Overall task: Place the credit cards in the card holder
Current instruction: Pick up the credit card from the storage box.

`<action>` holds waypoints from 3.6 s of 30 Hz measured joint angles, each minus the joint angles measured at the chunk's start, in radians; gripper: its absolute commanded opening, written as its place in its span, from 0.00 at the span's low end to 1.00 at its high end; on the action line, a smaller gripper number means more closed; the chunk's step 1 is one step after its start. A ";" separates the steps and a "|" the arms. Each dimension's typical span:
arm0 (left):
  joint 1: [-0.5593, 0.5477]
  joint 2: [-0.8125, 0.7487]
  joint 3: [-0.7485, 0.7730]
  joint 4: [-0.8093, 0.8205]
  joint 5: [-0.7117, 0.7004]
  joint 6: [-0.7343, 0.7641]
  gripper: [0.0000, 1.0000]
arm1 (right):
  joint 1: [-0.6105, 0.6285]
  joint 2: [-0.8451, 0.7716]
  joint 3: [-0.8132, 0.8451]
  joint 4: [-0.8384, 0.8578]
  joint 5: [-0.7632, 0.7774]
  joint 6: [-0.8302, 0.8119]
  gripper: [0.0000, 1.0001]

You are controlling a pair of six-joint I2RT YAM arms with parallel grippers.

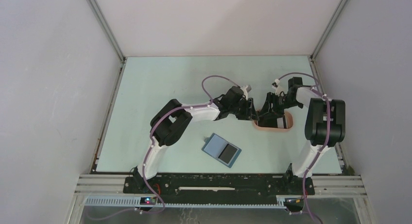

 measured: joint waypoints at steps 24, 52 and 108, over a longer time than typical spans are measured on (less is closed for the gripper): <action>0.000 0.000 0.000 0.002 0.008 0.007 0.26 | 0.040 0.021 0.003 -0.008 0.032 0.008 0.56; 0.008 -0.005 -0.045 0.079 0.009 0.007 0.29 | -0.154 0.101 0.008 -0.080 -0.216 -0.005 0.50; 0.026 -0.156 -0.178 0.110 0.006 0.027 0.29 | -0.248 0.095 0.018 -0.128 -0.175 -0.089 0.00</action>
